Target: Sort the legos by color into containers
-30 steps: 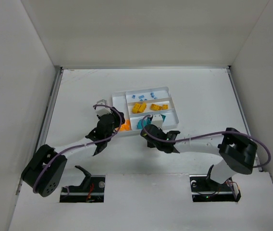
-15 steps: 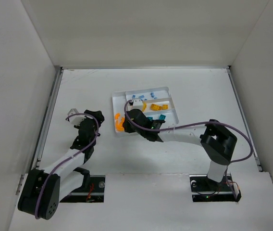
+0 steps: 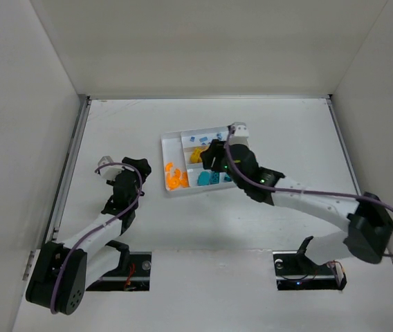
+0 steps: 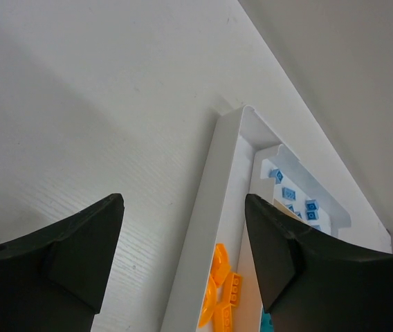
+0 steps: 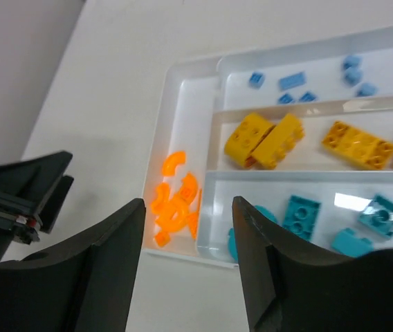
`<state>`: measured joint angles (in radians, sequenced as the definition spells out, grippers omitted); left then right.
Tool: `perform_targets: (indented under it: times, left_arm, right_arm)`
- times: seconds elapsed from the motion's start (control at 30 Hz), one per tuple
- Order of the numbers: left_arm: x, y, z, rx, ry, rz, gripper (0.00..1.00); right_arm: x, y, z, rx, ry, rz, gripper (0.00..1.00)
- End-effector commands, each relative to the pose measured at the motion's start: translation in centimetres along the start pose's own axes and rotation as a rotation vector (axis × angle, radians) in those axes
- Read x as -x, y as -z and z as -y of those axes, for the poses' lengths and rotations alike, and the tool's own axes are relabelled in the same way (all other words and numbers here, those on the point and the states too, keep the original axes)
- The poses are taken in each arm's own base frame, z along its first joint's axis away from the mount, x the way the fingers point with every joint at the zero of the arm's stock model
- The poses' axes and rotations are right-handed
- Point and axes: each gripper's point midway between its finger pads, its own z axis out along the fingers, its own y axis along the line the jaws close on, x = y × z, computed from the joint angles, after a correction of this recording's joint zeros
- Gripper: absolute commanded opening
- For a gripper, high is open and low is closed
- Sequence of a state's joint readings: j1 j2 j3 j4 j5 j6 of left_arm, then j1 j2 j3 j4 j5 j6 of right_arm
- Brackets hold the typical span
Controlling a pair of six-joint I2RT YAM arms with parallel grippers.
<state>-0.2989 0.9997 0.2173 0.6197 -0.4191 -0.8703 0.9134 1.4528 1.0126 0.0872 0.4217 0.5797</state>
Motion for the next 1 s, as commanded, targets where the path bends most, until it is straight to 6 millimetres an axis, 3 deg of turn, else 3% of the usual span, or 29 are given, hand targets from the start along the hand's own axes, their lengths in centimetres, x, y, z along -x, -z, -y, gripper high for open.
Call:
perform_targets:
  times: [0.0,0.1,0.13,0.17,0.23,0.4,0.6,0.97]
  left_arm:
    - [0.3,-0.1,0.7,-0.02,0.006,0.008,0.69]
    - [-0.1,-0.2,0.8,-0.02,-0.015,0.001,0.71]
    - [-0.2,-0.3,0.8,-0.018,-0.021,-0.001,0.78]
    - [-0.4,-0.5,0.8,-0.013,-0.03,-0.006,1.0]
    - [-0.5,-0.6,0.7,-0.004,-0.041,-0.013,1.0]
    - [-0.5,-0.9,-0.1,0.025,-0.054,-0.015,1.0]
    - [-1.4,-1.3,-0.2,0.055,-0.082,-0.065,1.0]
    - [-4.6,0.0,-1.5,0.145,-0.172,-0.229,1.0]
  right_arm:
    - [1.8,2.4,4.5,-0.087,-0.016,0.12,0.6]
    - [2.1,4.6,8.7,-0.155,-0.074,0.177,0.68]
    - [2.4,5.3,10.2,-0.181,-0.091,0.205,0.69]
    - [2.6,6.0,11.8,-0.207,-0.108,0.232,0.73]
    - [2.7,7.1,13.8,-0.235,-0.139,0.268,1.0]
    - [1.4,9.4,18.6,-0.345,-0.202,0.324,1.0]
    - [-1.1,10.7,23.3,-0.445,-0.25,0.348,1.0]
    - [-1.5,10.7,24.3,-0.446,-0.275,0.328,1.0]
